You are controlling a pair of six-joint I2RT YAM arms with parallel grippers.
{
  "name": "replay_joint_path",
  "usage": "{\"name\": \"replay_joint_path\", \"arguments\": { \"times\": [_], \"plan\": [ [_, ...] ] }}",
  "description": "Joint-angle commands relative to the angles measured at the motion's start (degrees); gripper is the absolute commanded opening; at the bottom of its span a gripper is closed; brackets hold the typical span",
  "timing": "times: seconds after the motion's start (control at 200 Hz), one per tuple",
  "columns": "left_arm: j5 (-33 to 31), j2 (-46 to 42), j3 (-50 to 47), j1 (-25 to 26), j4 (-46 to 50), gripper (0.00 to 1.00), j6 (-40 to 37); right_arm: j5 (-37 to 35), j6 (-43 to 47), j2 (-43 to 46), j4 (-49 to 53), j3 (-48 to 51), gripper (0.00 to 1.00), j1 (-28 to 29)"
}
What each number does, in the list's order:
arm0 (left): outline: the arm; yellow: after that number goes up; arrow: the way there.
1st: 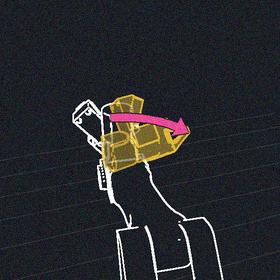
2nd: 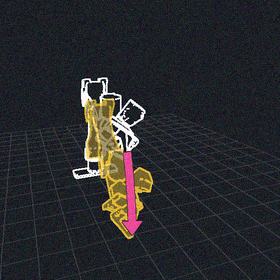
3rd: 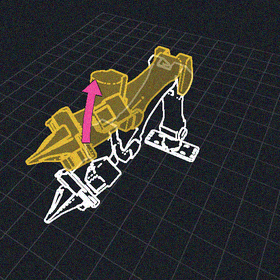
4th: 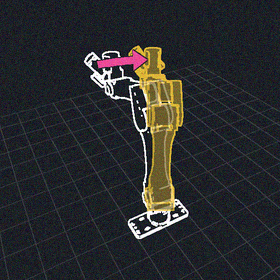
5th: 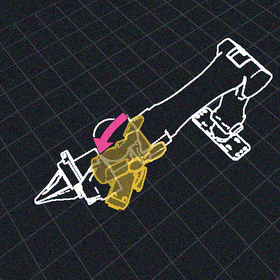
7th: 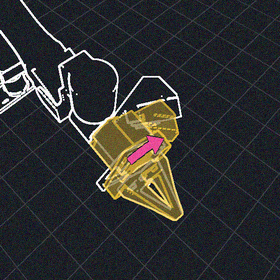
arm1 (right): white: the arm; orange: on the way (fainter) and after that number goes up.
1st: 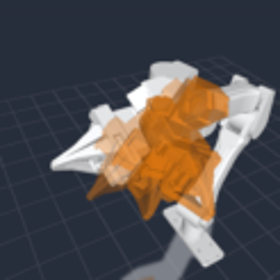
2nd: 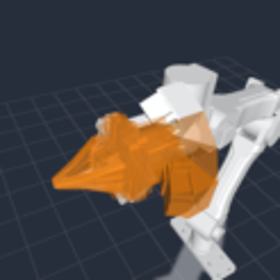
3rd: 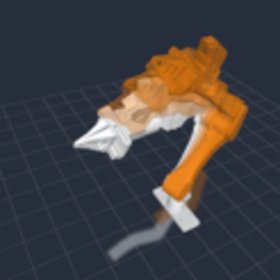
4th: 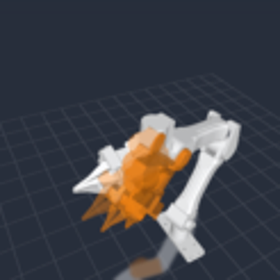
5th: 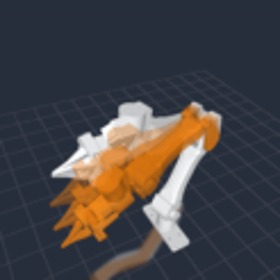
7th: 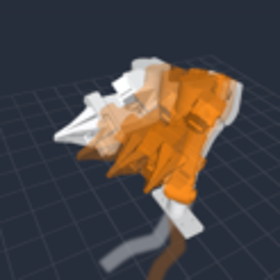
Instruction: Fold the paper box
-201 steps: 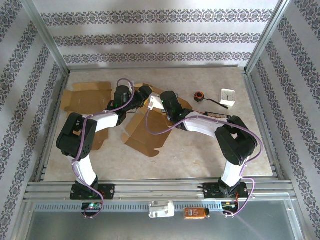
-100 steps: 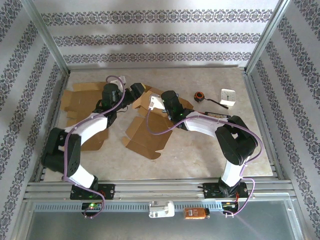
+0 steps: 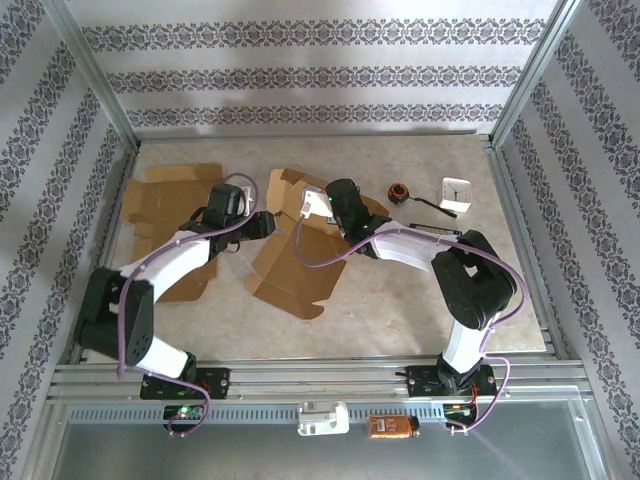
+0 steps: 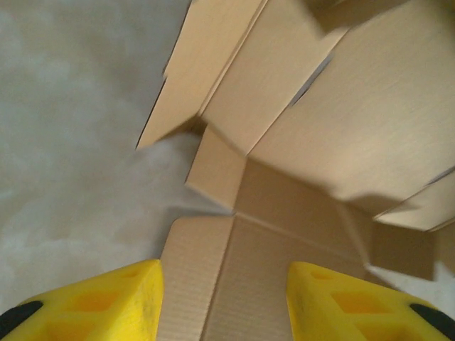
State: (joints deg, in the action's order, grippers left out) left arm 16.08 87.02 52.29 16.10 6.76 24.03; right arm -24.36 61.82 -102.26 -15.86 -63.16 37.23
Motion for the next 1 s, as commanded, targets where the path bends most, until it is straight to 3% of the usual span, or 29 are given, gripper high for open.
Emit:
{"name": "replay_joint_path", "arguments": {
  "times": [0.0,0.195,0.465,0.75,0.994],
  "plan": [
    [1.9,4.4,3.7,0.1,6.4,0.48,-2.8,1.2,-1.2,1.4,2.0,-1.1,0.06,-0.4],
    [5.3,12.5,8.9,0.5,5.5,0.48,-1.8,1.0,-1.2,1.7,2.5,-0.7,0.06,-0.2],
    [2.9,19.5,14.5,0.8,4.5,0.49,-1.0,0.7,-0.6,1.9,2.5,-0.7,0.06,0.2],
    [9.4,23.0,16.0,0.8,2.8,0.49,-0.6,0.4,-0.8,2.0,2.5,-1.0,0.06,0.5],
    [14.0,20.7,14.9,2.0,-1.0,0.39,-2.5,-0.5,-0.7,1.5,2.4,-1.9,0.06,0.6]
  ]
}}
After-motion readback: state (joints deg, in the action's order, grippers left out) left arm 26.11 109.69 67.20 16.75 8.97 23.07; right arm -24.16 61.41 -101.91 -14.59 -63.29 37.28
